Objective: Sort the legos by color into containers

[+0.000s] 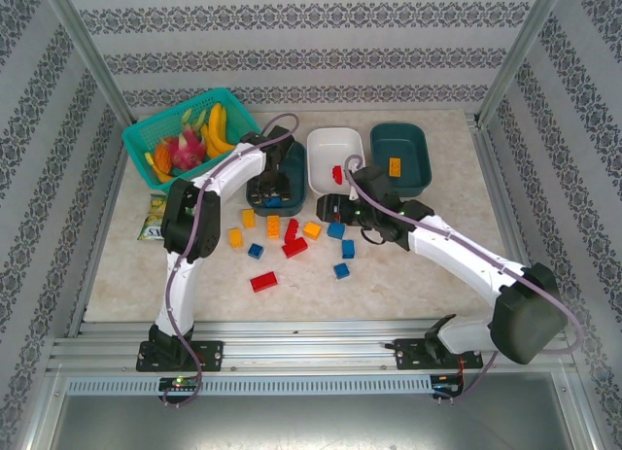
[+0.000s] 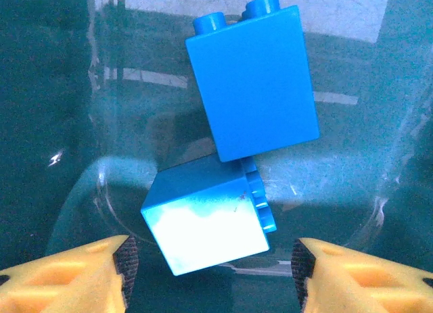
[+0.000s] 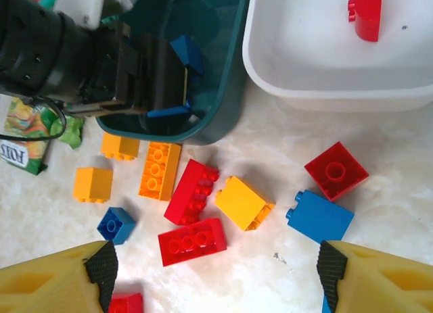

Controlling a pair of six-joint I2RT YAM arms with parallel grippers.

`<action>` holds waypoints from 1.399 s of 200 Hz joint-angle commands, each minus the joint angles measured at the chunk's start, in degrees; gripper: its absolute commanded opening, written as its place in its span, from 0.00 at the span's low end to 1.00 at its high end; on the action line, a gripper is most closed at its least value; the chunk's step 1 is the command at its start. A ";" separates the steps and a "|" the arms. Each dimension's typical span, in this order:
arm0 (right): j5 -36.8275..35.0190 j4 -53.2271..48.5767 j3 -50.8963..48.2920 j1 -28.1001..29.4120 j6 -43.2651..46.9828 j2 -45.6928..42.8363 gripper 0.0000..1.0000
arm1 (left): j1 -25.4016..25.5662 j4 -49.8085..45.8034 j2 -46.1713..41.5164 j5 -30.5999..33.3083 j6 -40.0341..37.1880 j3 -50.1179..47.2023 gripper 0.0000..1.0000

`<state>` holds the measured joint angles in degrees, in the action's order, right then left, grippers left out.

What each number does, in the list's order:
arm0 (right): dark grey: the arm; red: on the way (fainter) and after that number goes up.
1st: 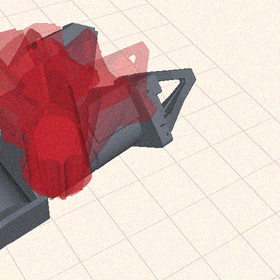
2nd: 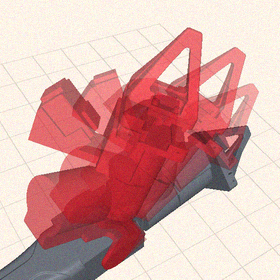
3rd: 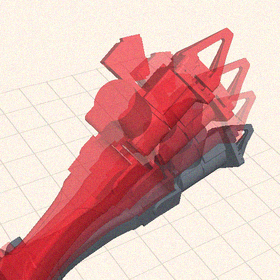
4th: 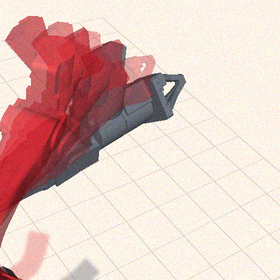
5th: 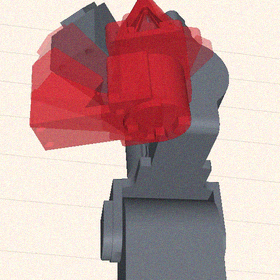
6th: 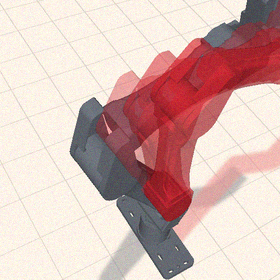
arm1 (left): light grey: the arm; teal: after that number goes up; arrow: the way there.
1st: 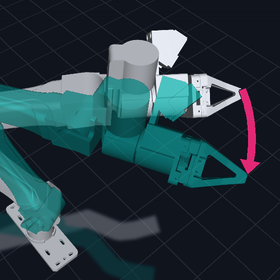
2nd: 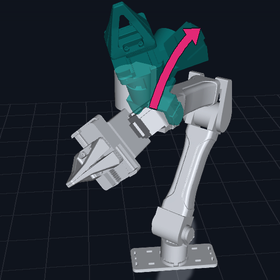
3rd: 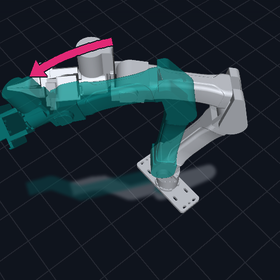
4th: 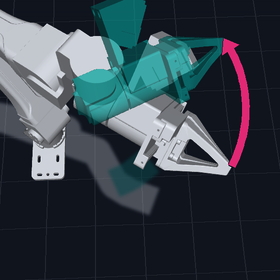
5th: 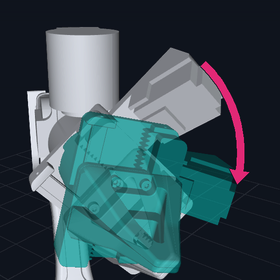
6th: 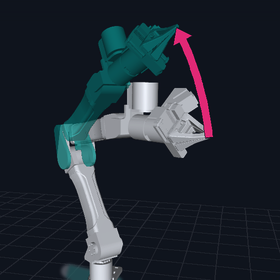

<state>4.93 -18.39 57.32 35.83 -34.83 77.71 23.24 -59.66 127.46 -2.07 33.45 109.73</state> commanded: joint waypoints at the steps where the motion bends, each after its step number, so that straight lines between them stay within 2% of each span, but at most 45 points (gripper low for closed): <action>1: -3.85 -7.13 4.58 2.51 -0.94 3.08 0.74 | 0.39 -2.35 -6.48 1.01 1.21 0.88 0.65; 20: -4.13 -10.09 7.36 3.63 -6.10 6.86 0.67 | 0.69 0.94 -13.35 0.56 2.36 -2.93 0.66; 39: -4.91 -10.99 9.03 5.22 -12.83 10.08 0.62 | 0.72 7.80 -22.95 -1.33 3.91 -11.97 0.69; 60: -7.00 -12.79 11.88 6.86 -19.10 14.39 0.67 | 0.67 15.91 -34.78 -5.26 4.41 -24.08 0.71; 87: -4.88 -14.34 15.76 6.11 -28.64 21.49 0.71 | 0.70 23.43 -48.17 -10.39 5.65 -39.59 0.72; 114: -4.62 -15.06 19.95 6.20 -34.70 26.98 0.73 | 0.67 24.62 -60.52 -10.26 7.70 -51.21 0.73; 139: -5.72 -16.69 22.13 5.81 -39.05 30.31 0.72 | 0.66 23.52 -68.48 -10.46 9.08 -56.28 0.74; 175: -7.69 -19.69 24.99 5.50 -39.90 33.33 0.70 | 0.67 20.94 -73.61 -10.06 9.27 -58.13 0.74; 240: -8.09 -21.43 27.49 5.55 -39.03 38.33 0.68 | 0.67 19.58 -74.03 -10.12 8.04 -56.56 0.74; 280: -8.74 -19.78 27.24 5.29 -38.66 39.35 0.59 | 0.67 19.59 -73.92 -10.36 7.96 -56.20 0.74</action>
<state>-2.13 -37.54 83.31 41.74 -73.34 116.22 23.29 -39.18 53.67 -11.84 41.87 52.25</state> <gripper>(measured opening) 0.619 0.741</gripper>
